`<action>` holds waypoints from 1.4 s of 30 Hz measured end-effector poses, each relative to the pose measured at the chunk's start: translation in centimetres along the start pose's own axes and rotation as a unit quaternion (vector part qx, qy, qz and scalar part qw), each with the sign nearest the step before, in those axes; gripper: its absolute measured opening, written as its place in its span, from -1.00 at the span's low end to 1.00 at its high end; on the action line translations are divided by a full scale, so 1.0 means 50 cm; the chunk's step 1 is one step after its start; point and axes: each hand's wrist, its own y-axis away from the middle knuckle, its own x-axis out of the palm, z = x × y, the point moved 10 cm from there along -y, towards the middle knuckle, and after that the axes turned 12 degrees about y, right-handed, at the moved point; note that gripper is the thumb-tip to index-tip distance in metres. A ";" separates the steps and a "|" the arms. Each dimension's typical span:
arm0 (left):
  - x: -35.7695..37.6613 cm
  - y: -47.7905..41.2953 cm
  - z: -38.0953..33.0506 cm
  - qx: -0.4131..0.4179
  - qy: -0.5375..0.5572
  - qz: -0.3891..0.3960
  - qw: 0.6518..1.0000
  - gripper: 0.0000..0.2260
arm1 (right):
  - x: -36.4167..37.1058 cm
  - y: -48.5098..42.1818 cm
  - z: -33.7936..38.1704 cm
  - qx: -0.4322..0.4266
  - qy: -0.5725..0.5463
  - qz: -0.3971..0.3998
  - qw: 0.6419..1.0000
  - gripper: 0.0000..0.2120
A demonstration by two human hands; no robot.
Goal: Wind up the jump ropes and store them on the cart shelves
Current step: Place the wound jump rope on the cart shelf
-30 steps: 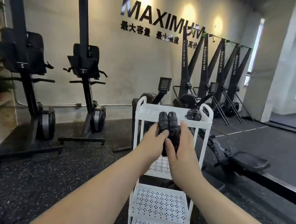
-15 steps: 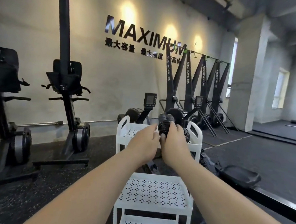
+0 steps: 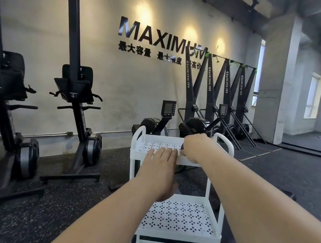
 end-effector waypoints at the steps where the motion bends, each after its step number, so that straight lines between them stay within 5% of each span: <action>1: 0.002 0.001 0.001 0.000 0.002 0.004 1.000 -0.14 | 0.007 -0.005 -0.010 0.013 -0.015 0.009 1.000 -0.63; 8: 0.012 -0.001 -0.002 -0.005 0.008 0.031 0.999 -0.07 | 0.056 -0.002 -0.047 0.086 -0.202 -0.059 0.974 -0.63; 17: 0.010 -0.001 0.005 -0.003 0.000 0.061 0.998 -0.07 | 0.071 -0.018 -0.070 0.083 -0.161 0.005 0.983 -0.80; 27: -0.033 0.042 0.009 -0.018 -0.027 0.069 0.997 -0.09 | 0.036 0.051 -0.058 0.068 -0.165 -0.040 0.983 -0.59; 33: -0.122 0.133 0.030 -0.059 -0.051 0.051 0.996 -0.13 | -0.048 0.150 0.021 -0.017 -0.171 -0.070 0.983 -0.45; 42: -0.269 0.442 0.094 -0.144 -0.074 0.024 0.986 -0.17 | -0.155 0.399 0.220 -0.152 -0.187 -0.108 0.965 -0.54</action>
